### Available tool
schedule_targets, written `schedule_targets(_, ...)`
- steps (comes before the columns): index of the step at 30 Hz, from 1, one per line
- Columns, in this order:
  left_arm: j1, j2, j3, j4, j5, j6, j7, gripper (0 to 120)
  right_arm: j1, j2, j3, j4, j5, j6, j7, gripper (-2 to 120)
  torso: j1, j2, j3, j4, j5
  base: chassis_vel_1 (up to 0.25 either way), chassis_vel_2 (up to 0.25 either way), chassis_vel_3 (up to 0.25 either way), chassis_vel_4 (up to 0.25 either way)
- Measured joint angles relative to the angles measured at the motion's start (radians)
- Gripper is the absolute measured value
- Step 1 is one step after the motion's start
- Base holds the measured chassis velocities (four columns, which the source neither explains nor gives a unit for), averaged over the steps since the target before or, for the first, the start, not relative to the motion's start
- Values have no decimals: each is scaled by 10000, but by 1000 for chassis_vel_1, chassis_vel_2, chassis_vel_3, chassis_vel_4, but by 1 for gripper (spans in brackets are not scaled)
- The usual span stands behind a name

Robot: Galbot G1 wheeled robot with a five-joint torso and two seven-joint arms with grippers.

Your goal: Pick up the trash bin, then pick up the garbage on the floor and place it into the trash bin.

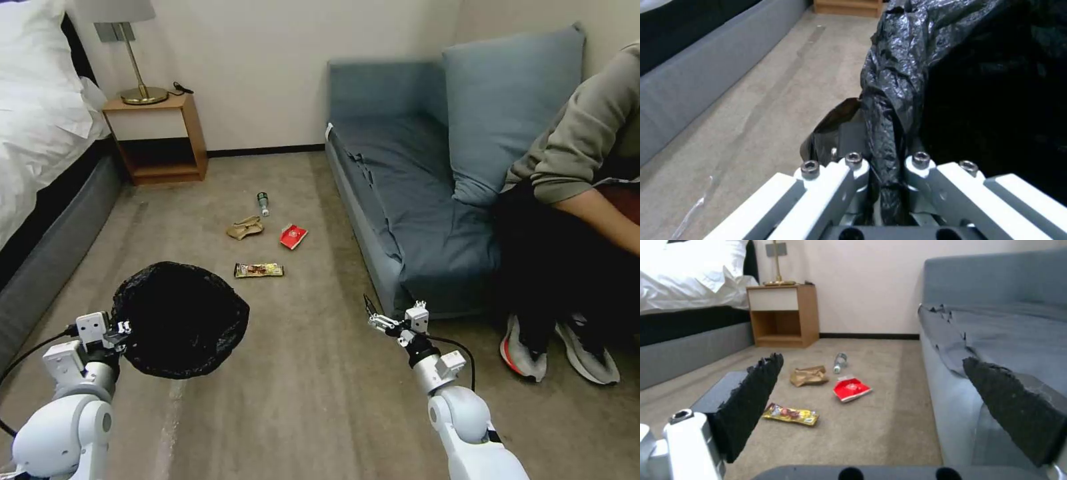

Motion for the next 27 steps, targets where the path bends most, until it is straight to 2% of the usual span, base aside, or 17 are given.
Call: schedule_targets(27,42,-41,-11,-119,30,0,0,4,58,-78,-955,-80,-639,47,-80,100,0,1,0,1,0,-57,58,59,-56)
